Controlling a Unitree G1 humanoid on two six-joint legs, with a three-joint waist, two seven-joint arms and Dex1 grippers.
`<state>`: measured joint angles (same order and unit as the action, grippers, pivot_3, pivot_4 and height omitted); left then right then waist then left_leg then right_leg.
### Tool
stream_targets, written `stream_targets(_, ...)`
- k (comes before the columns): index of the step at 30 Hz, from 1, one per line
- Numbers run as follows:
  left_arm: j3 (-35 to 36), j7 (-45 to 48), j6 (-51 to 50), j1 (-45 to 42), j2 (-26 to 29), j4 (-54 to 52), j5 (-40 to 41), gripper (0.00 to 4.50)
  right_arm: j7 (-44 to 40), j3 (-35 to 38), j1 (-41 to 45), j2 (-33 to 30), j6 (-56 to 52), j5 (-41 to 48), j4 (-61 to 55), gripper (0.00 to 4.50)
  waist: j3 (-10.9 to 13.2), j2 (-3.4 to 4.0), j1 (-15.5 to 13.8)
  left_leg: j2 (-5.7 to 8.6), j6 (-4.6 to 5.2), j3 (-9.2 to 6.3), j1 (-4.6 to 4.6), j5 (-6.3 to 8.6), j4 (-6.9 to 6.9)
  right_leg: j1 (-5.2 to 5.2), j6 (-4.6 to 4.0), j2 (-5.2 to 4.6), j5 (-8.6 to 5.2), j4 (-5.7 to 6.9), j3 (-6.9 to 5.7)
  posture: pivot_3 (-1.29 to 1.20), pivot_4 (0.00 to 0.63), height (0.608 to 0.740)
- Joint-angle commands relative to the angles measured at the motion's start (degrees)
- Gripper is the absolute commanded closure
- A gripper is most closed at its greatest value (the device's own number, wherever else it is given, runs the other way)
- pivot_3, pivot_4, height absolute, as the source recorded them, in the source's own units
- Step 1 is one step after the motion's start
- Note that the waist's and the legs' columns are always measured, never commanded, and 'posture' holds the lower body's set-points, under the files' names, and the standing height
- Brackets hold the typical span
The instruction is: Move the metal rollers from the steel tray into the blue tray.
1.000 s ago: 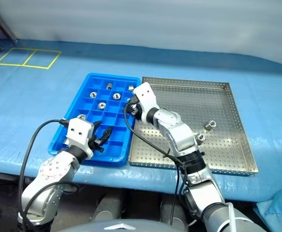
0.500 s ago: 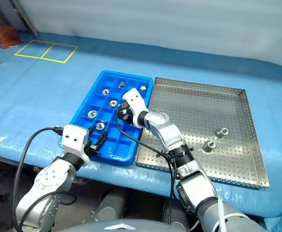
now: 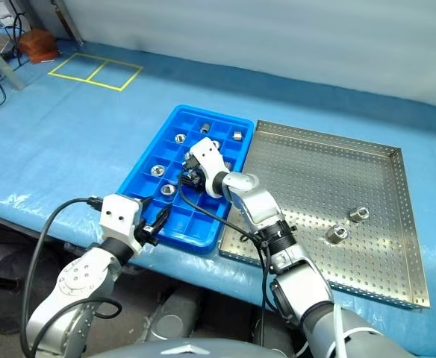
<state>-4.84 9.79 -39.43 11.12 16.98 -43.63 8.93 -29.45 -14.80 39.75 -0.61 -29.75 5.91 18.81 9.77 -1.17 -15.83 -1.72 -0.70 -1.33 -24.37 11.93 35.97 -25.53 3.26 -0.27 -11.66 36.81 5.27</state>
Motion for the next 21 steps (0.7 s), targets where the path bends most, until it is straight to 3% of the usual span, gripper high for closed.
stream_targets(1, -0.40, 0.54, 1.19, -1.17, 0.04, -1.13, -0.26, 2.09, -0.13, 0.73, -0.70, -0.32, 2.09, 0.40, -6.29, 1.18, 0.00, 0.00, -0.54, 0.00, -0.06, 0.00, -0.04, 0.01, 0.00, -0.02, 0.00, 0.00, 0.00, -0.01, 0.00, 0.49, 0.150, 0.740)
stream_targets(7, -2.33, 1.84, 1.77, -3.87, -0.92, 0.78, 0.70, 2.09, -0.09, 2.53, -3.68, -2.84, -0.88, 2.03, -17.77, 1.18, 0.00, 0.00, -1.76, 0.00, -0.24, -0.05, -0.13, 0.05, 0.03, -0.07, 0.02, 0.00, 0.01, -0.05, -0.06, 0.43, 0.150, 0.740)
stream_targets(13, -5.62, 3.69, 3.68, -9.23, -3.28, 6.28, 0.94, 2.09, 3.02, 6.17, -9.83, -10.25, -6.48, 0.54, -31.22, 1.18, -0.04, 0.00, -1.91, 0.01, -0.30, -0.12, -0.20, 0.04, 0.20, -0.01, 0.03, -0.03, 0.01, -0.07, -0.14, 0.32, 0.150, 0.740)
stream_targets(21, -8.38, 6.97, 7.25, -20.38, -5.85, 17.30, 0.68, 2.09, 10.23, 12.12, -21.32, -17.50, -17.82, -2.00, -46.98, 1.18, -0.05, 0.01, 2.53, 0.02, -0.31, -0.17, -0.27, 0.02, 0.28, 0.01, 0.03, -0.03, 0.02, -0.08, -0.13, 0.12, 0.150, 0.740)
